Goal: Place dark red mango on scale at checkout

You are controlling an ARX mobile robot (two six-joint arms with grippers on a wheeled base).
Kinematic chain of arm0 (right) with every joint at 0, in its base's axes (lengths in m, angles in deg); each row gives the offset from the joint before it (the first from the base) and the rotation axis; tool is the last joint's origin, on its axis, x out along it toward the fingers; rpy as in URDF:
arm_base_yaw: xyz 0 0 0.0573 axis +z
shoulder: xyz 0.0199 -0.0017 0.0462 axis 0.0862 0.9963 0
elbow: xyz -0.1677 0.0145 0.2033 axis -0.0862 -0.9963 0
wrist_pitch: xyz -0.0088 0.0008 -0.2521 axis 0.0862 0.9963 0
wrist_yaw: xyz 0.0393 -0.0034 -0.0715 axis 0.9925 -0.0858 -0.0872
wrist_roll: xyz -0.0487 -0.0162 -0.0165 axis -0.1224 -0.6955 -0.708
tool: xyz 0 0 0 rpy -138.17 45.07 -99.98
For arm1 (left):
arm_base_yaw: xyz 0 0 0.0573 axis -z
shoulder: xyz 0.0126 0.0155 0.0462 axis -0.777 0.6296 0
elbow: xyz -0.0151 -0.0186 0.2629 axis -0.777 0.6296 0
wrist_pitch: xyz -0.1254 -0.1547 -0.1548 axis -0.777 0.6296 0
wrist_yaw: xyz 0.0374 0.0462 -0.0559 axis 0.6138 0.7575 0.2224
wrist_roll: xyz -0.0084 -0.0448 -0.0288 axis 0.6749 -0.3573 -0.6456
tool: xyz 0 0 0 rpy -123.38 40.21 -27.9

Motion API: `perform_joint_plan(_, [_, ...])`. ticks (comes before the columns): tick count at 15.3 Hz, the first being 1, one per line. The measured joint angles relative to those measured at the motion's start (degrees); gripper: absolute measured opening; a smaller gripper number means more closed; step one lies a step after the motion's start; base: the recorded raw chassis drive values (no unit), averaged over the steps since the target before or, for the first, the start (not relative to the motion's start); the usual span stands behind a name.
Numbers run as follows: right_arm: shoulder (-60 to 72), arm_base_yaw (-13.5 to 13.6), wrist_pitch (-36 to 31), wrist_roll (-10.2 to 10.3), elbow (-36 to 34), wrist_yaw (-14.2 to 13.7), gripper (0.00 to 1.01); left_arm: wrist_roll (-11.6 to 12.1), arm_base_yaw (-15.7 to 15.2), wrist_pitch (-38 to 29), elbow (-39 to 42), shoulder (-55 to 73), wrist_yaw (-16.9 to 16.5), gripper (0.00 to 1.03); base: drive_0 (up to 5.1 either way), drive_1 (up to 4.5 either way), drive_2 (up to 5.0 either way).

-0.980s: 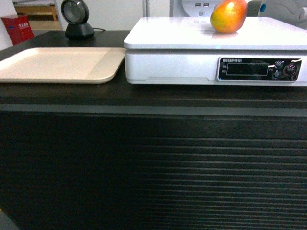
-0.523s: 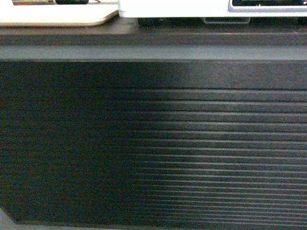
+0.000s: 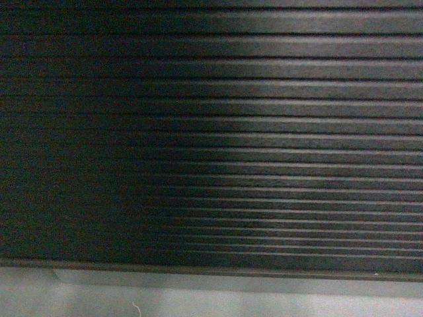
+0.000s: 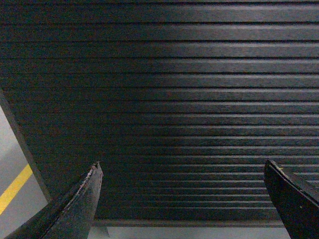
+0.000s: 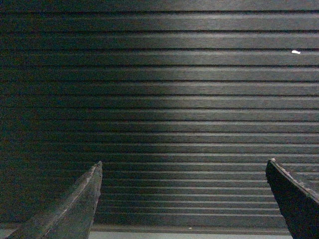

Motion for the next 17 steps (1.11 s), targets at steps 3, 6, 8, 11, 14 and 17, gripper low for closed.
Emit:
perform_joint_plan(3, [0.00,0.00,-0.13,0.00,0.00,0.00,0.98,-0.02,0.02,-0.07,0.00,0.02,0.00,0.98,0.0,0.00,0.0])
perform_joint_plan(6, [0.00,0.00,-0.15,0.00,0.00,0.00,0.98,-0.02,0.02,-0.09,0.00,0.02,0.00,0.98,0.0,0.00,0.0])
perform_joint_plan(8, [0.00,0.00,-0.15,0.00,0.00,0.00,0.98,-0.02,0.02,-0.09,0.00,0.02,0.00,0.98,0.0,0.00,0.0])
perform_joint_plan(11, [0.00,0.00,-0.17,0.00,0.00,0.00,0.98,-0.02,0.02,-0.09,0.00,0.02,0.00,0.98,0.0,0.00,0.0])
perform_joint_plan(14, [0.00,0.00,-0.17,0.00,0.00,0.00,0.98,-0.02,0.02,-0.09,0.00,0.02,0.00,0.98,0.0,0.00,0.0])
perform_joint_plan(17, [0.00,0.00,-0.15,0.00,0.00,0.00,0.98,-0.02,0.00,-0.09,-0.02,0.02,0.00,0.98,0.0,0.00,0.0])
